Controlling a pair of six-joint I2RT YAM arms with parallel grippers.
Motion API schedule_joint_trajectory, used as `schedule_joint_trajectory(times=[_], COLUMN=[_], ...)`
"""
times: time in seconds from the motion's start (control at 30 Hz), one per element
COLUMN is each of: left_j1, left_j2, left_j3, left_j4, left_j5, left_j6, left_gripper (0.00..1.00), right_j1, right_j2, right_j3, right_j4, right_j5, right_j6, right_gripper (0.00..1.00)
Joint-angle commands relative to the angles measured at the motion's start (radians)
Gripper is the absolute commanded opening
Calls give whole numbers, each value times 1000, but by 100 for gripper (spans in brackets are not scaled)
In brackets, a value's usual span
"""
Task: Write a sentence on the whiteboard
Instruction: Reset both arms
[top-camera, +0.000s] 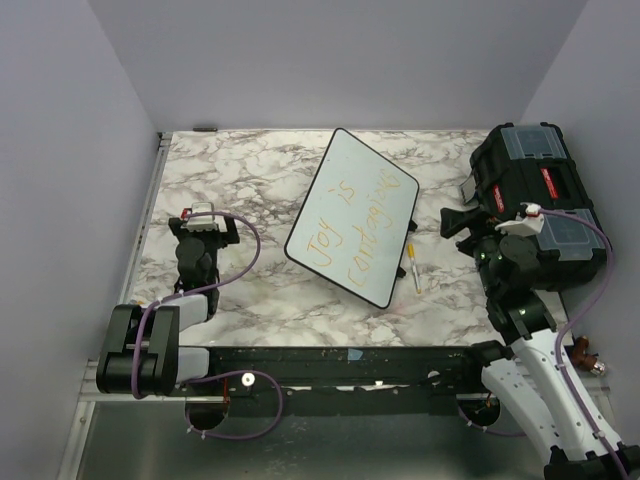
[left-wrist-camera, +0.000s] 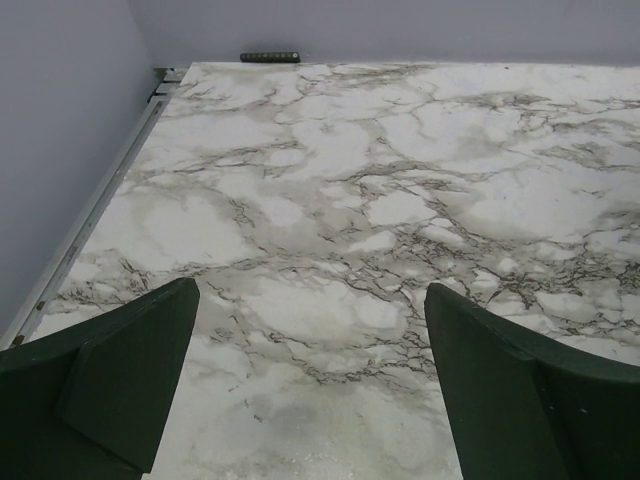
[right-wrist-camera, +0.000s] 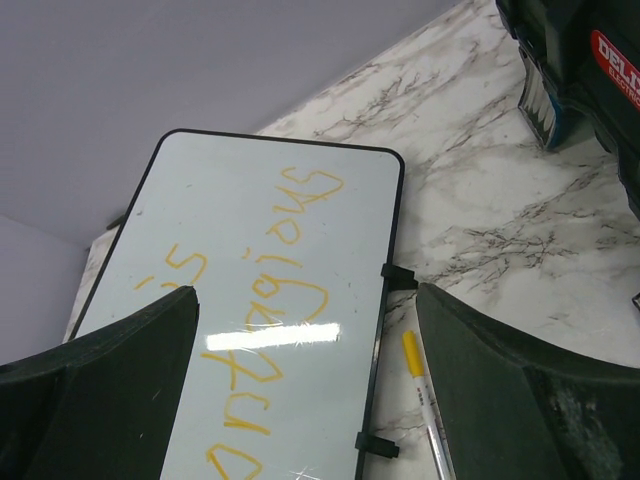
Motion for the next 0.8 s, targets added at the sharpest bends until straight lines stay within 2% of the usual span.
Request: schedule_joint_trajectory(times=[0.0,0.5,0.77], left_j1=[-4,-6,-4], left_j2=[2,2,2], left_j3=[-4,-4,-4], left_j4=[69,68,67], left_j5=[32,34,34], left_j6=[11,12,12], left_gripper=[99,99,98], right_j1=[-4,-4,-4], right_j2=[-8,9,14], right_j3=[28,56,145], right_j4=[9,72,-71], right_j5=[-44,-133,-97], right_j6=[5,-9,29], right_gripper=[92,96,100])
